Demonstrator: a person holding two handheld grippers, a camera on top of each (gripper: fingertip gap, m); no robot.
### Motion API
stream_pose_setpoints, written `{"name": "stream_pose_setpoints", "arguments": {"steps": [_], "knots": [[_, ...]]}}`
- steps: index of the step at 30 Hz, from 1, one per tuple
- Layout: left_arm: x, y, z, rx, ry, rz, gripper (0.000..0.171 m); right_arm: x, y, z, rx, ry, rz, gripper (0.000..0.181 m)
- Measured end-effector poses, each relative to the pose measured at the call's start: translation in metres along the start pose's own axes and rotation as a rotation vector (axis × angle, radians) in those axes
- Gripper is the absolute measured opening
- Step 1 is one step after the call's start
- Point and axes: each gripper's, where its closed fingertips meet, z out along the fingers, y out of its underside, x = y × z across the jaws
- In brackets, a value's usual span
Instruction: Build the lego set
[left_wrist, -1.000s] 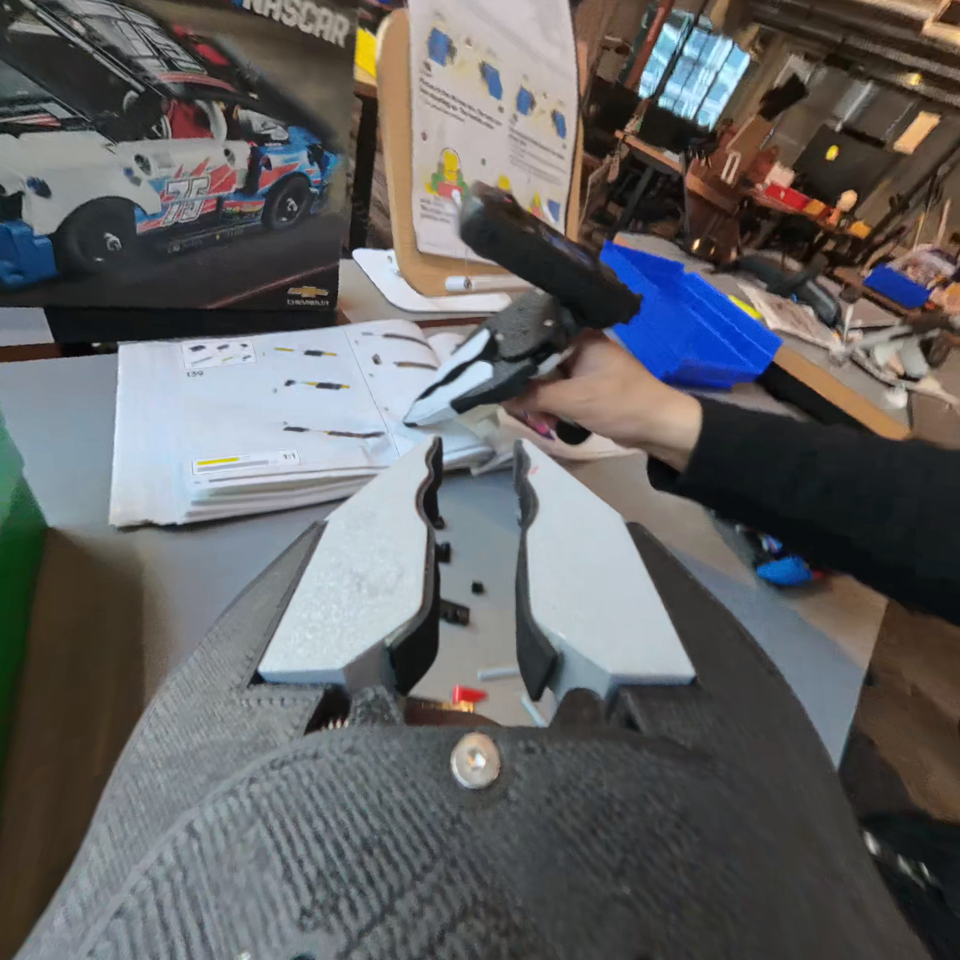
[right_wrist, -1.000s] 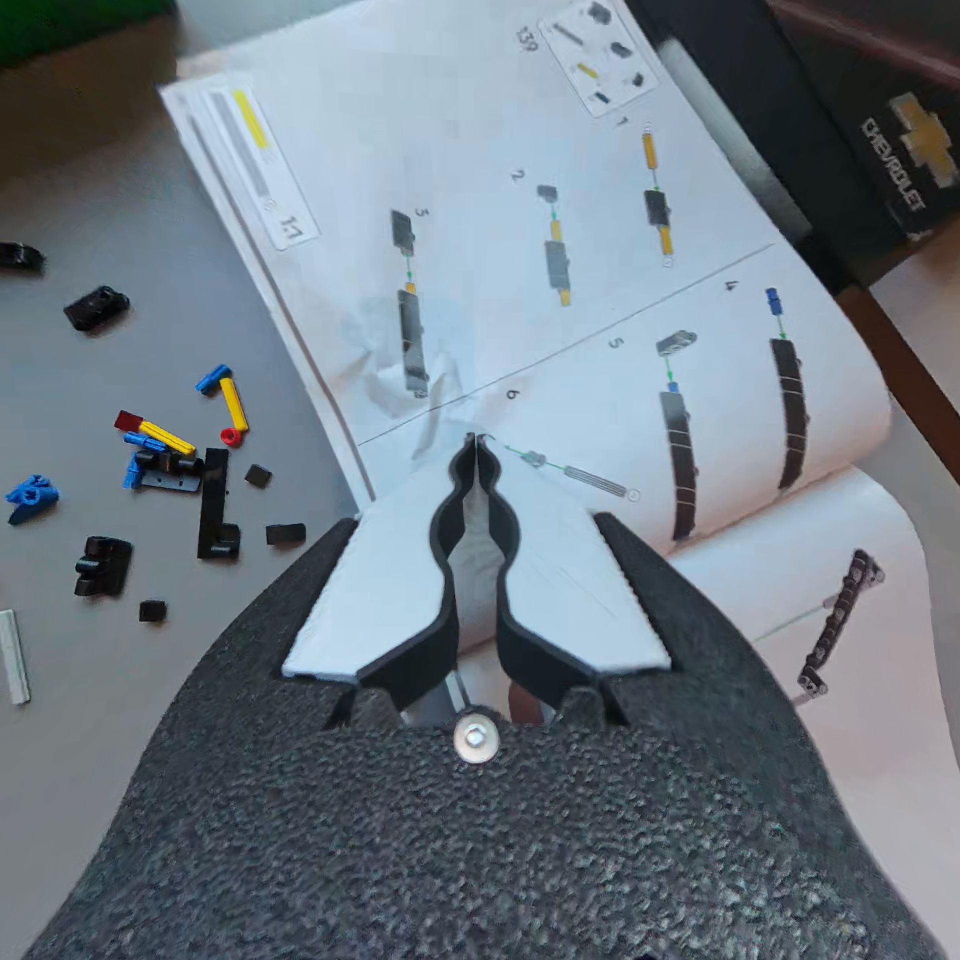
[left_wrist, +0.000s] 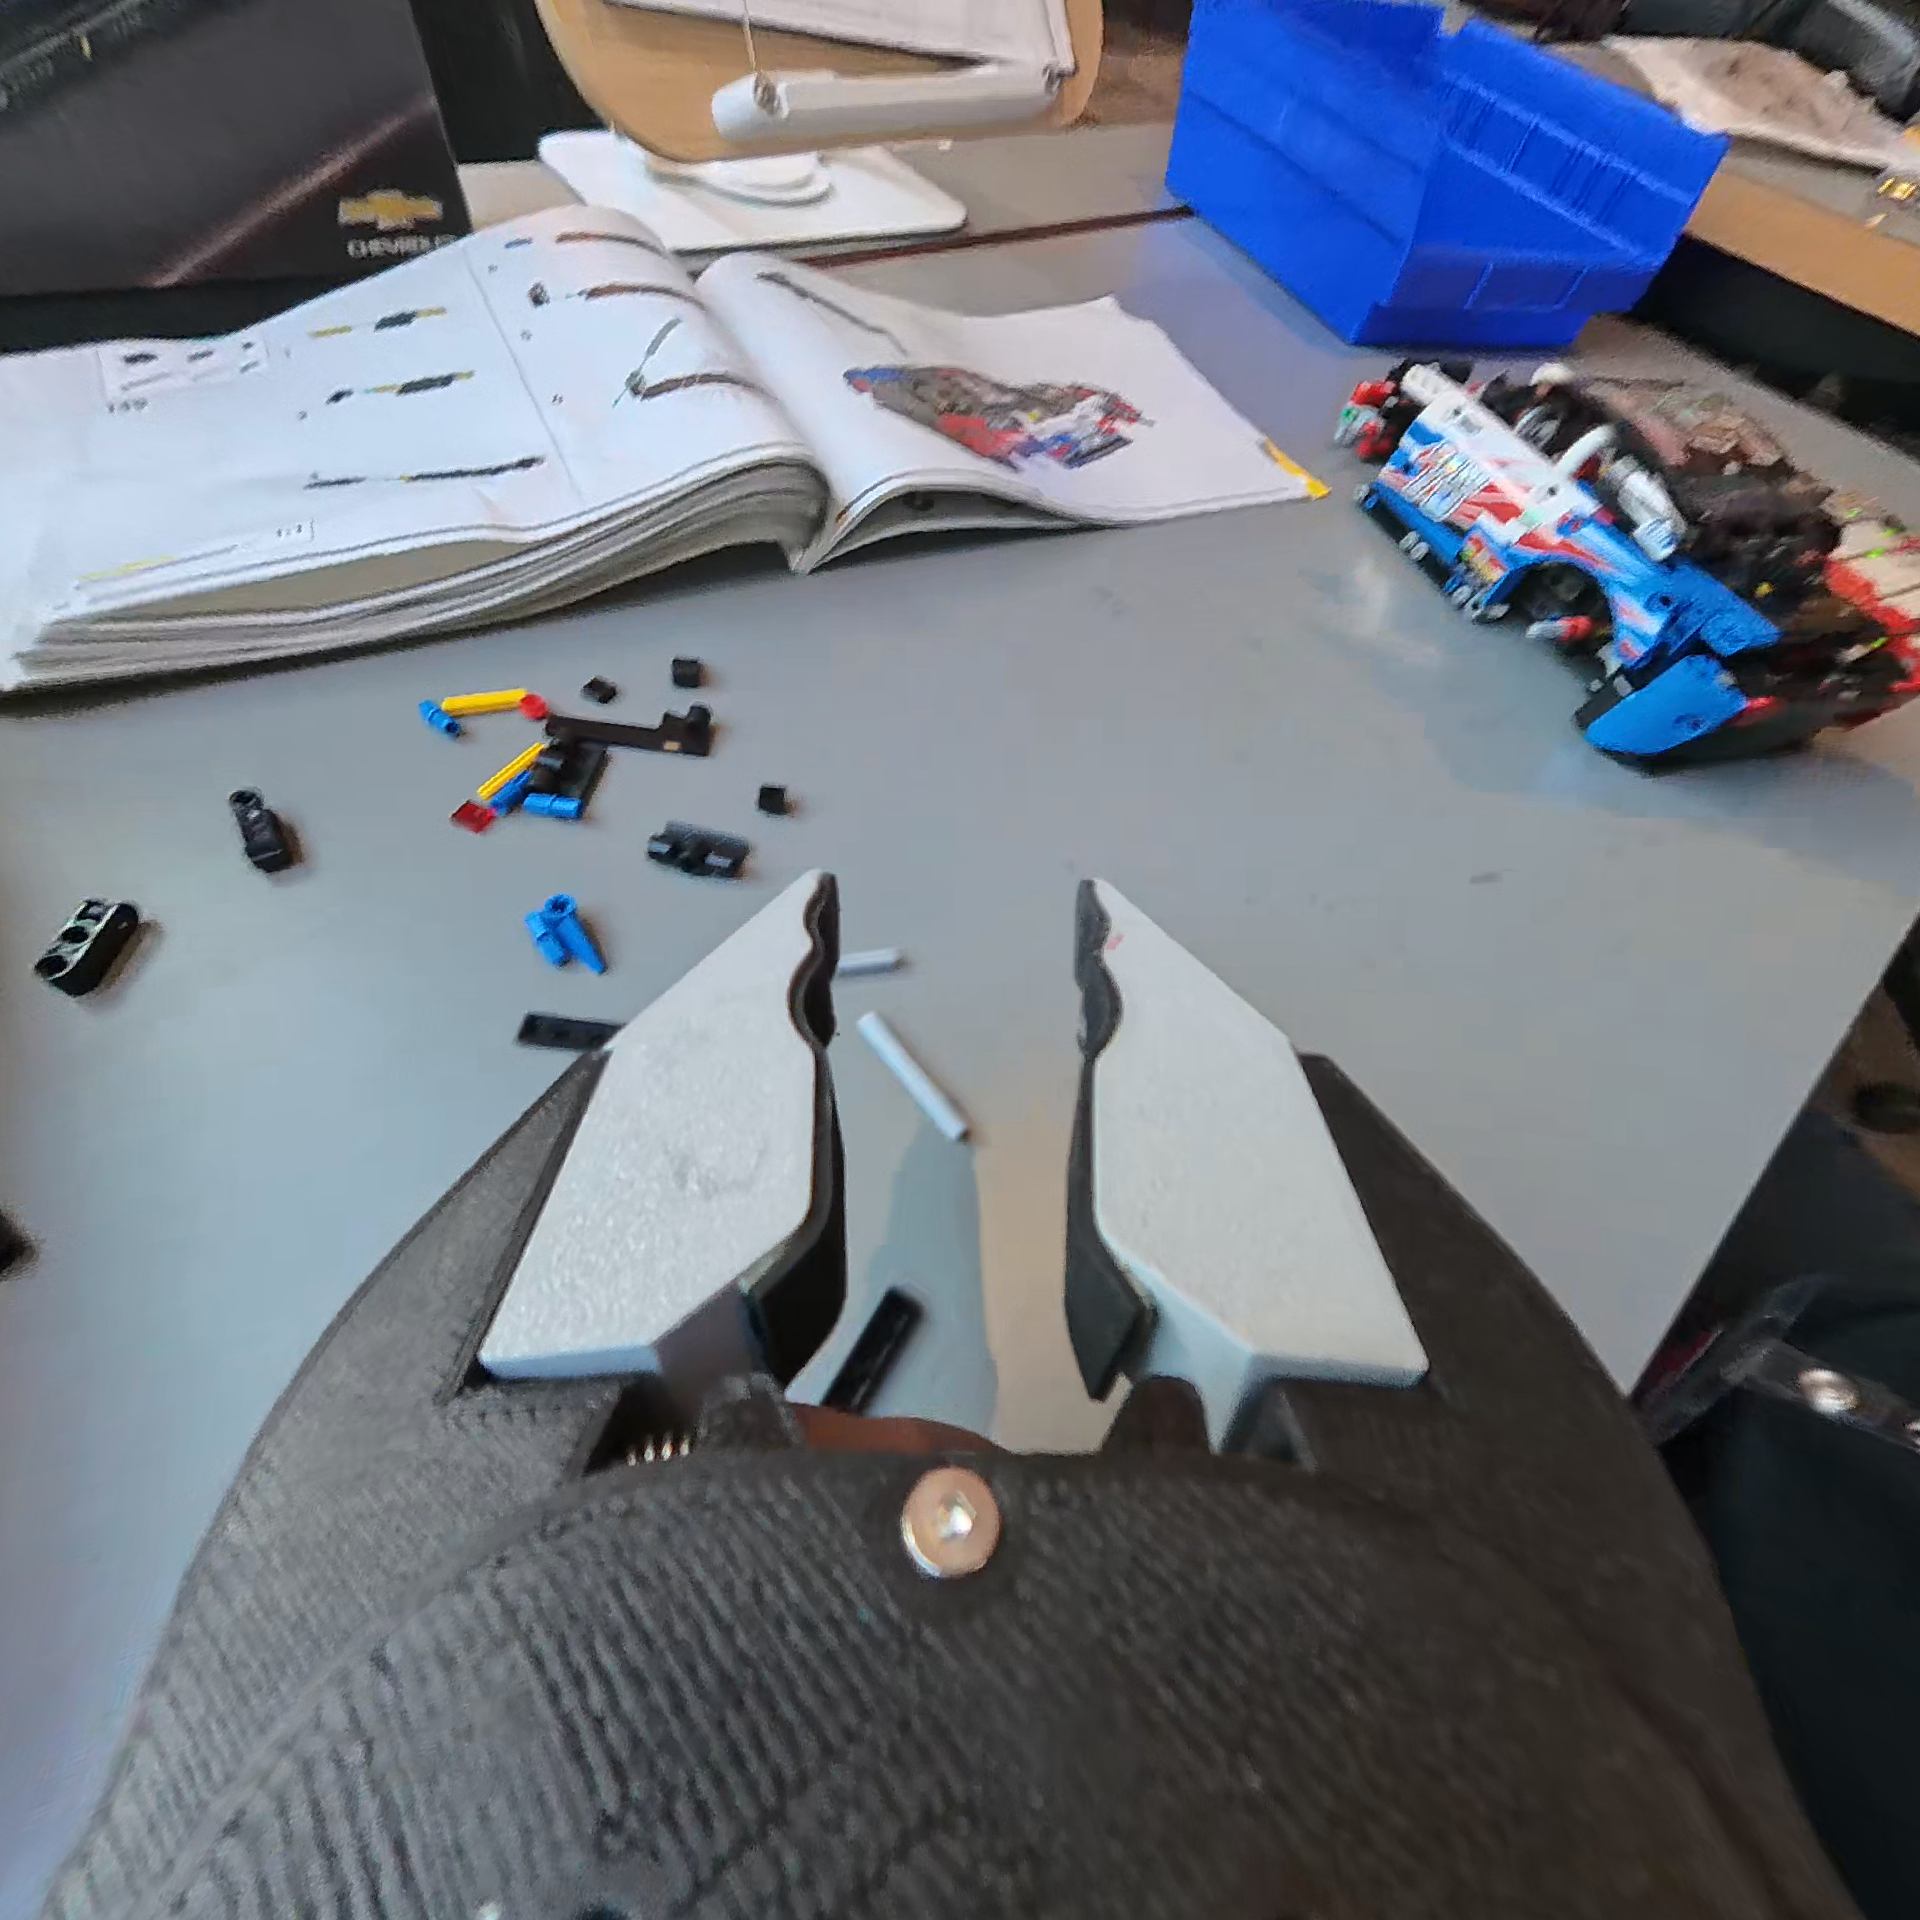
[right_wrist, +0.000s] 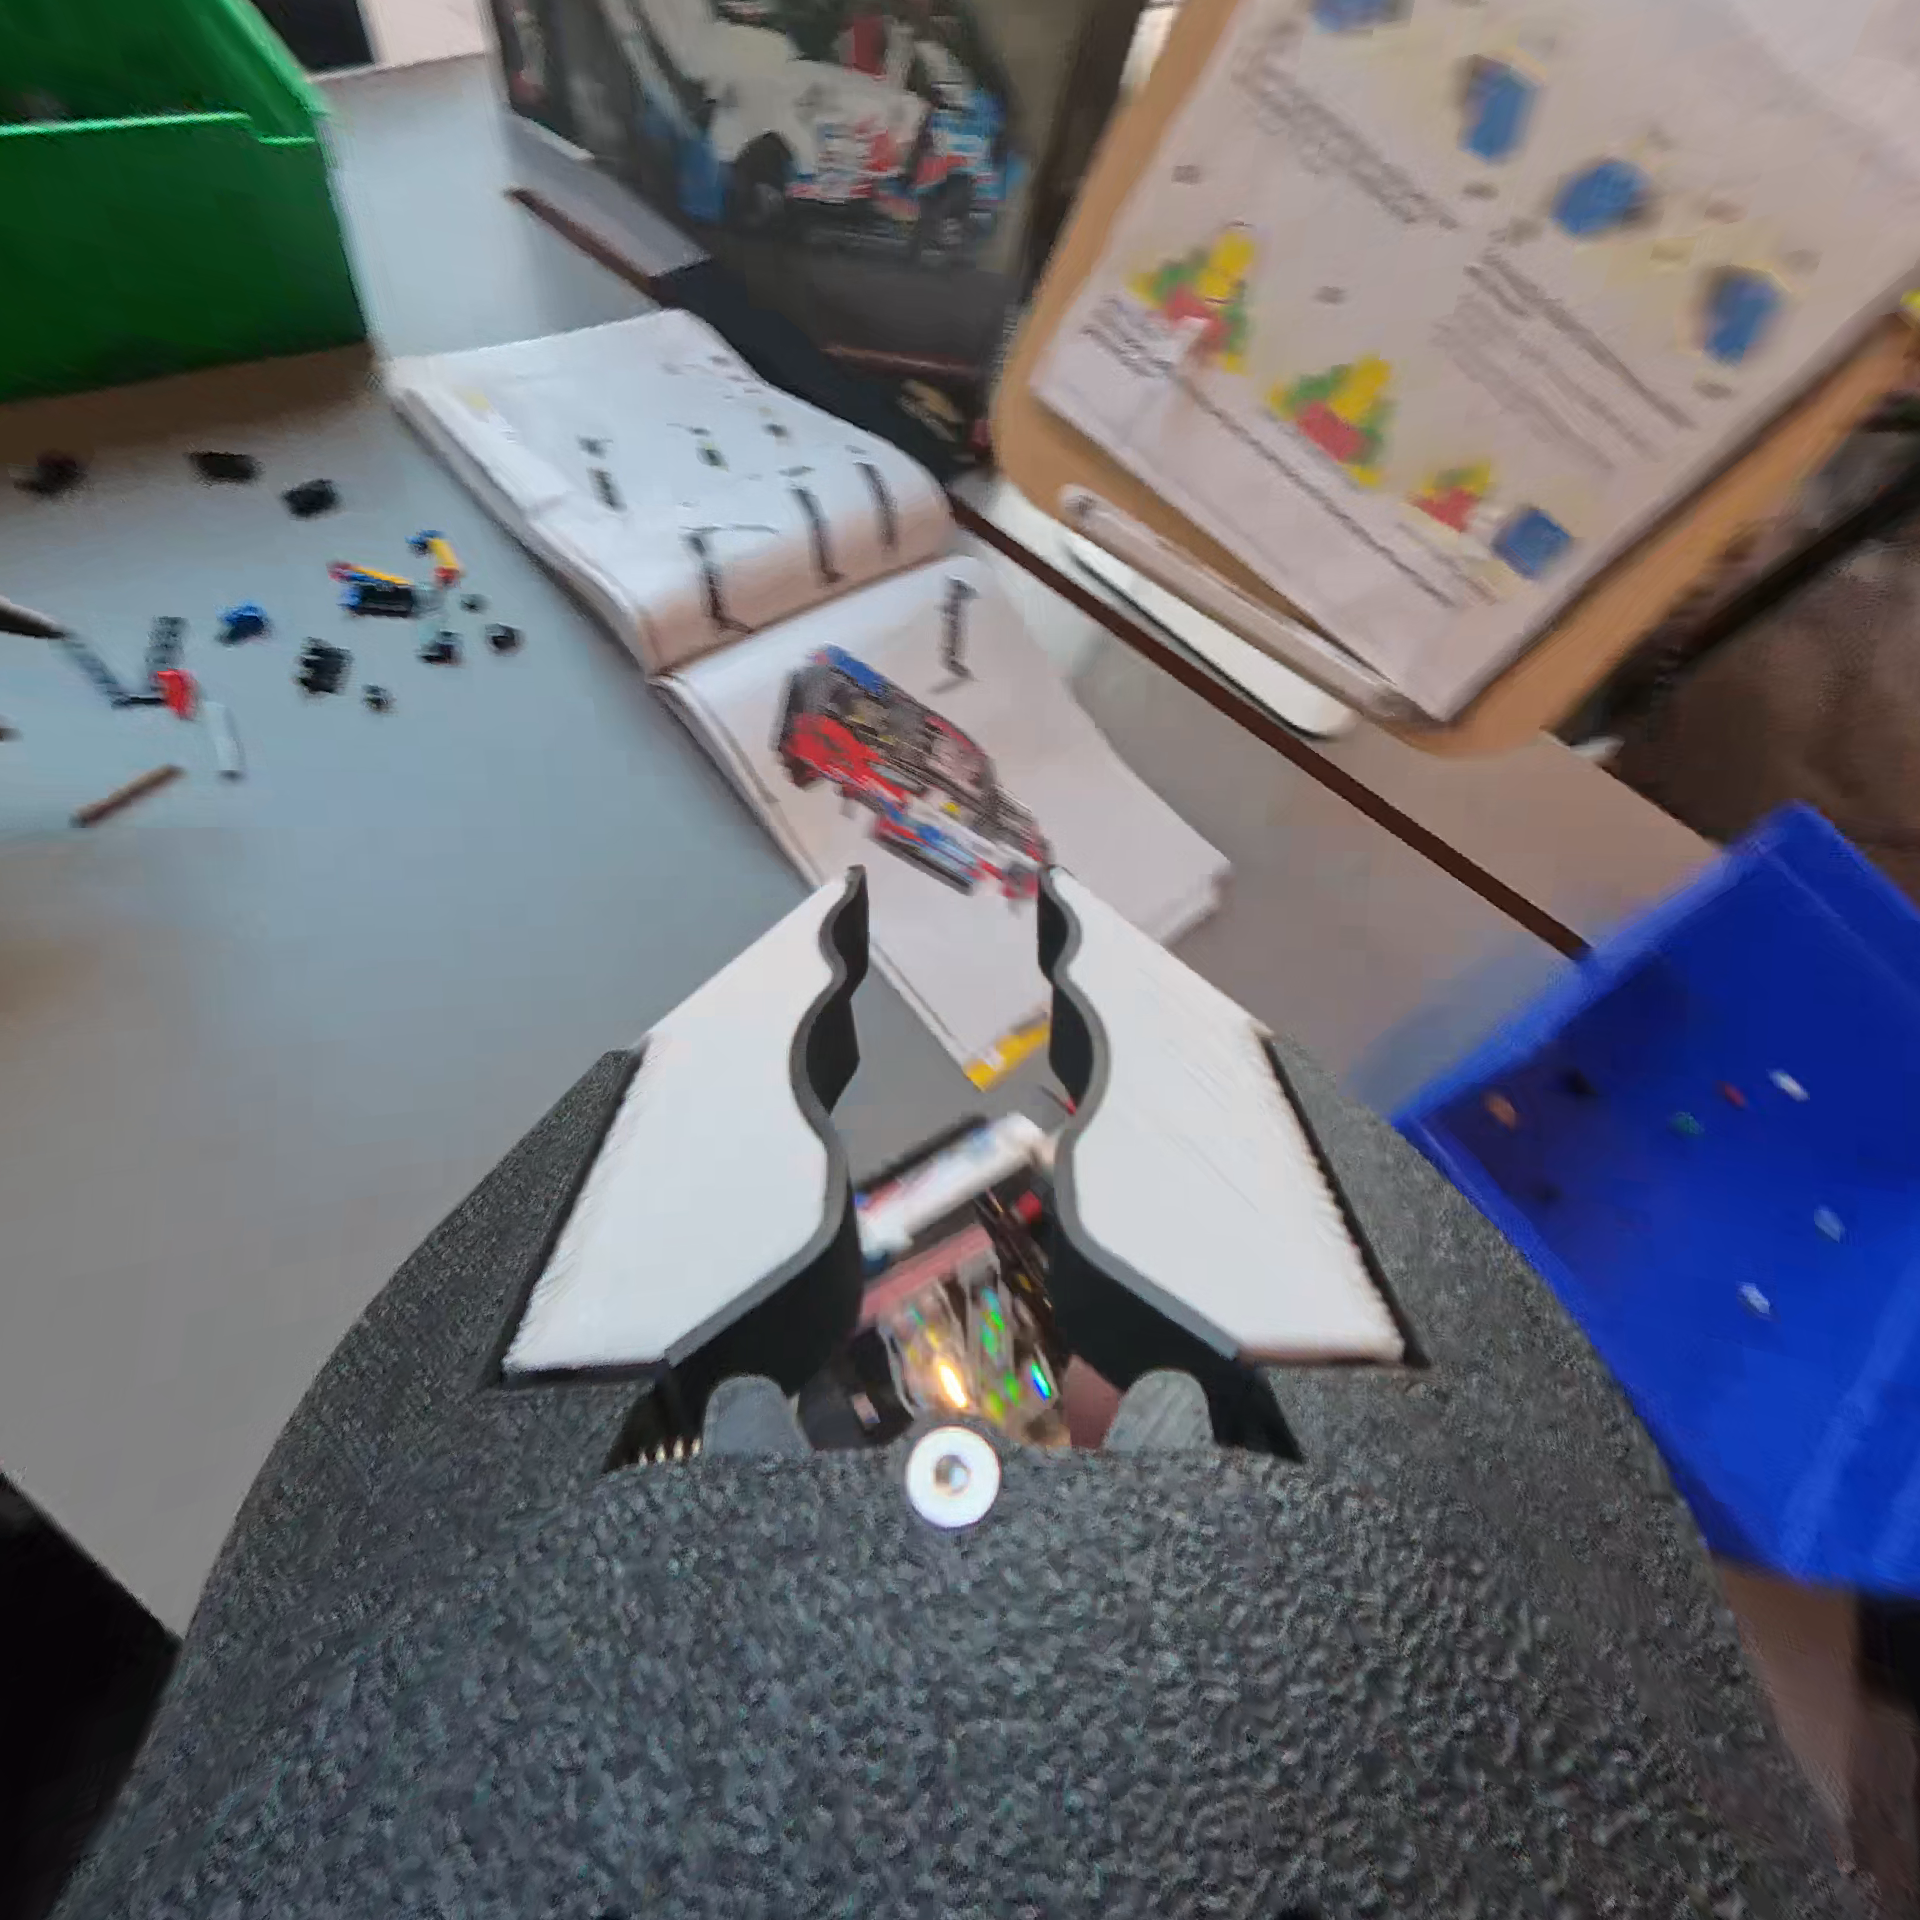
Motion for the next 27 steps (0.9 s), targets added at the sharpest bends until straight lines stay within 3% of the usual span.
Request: {"name": "stream_pose_setpoints", "arguments": {"steps": [4, 9, 12, 16, 21, 23, 27], "knots": [[0.045, -0.022, 0.017, 0.116, 0.043, -0.034, 0.052, 0.073, 0.079, -0.056, 0.039, 0.186, 0.156, 0.034], [0.098, -0.031, 0.068, 0.137, 0.062, 0.096, 0.056, 0.110, 0.145, -0.058, 0.179, 0.198, 0.320, 0.033], [0.110, -0.029, 0.096, 0.118, 0.047, 0.150, 0.056, 0.117, 0.151, -0.045, 0.301, 0.182, 0.311, 0.033], [0.107, -0.036, 0.110, 0.125, -0.013, 0.167, 0.054, 0.117, 0.158, -0.036, 0.382, 0.182, 0.248, 0.033], [0.109, -0.021, 0.126, -0.007, 0.017, 0.171, 0.053, 0.105, 0.155, -0.040, 0.467, 0.142, 0.210, 0.023], [0.111, -0.018, 0.131, -0.038, 0.030, 0.178, 0.050, 0.108, 0.159, -0.037, 0.459, 0.142, 0.220, 0.022], [0.115, -0.013, 0.137, -0.087, 0.061, 0.189, 0.048, 0.107, 0.167, -0.024, 0.412, 0.067, 0.291, 0.038]]}}
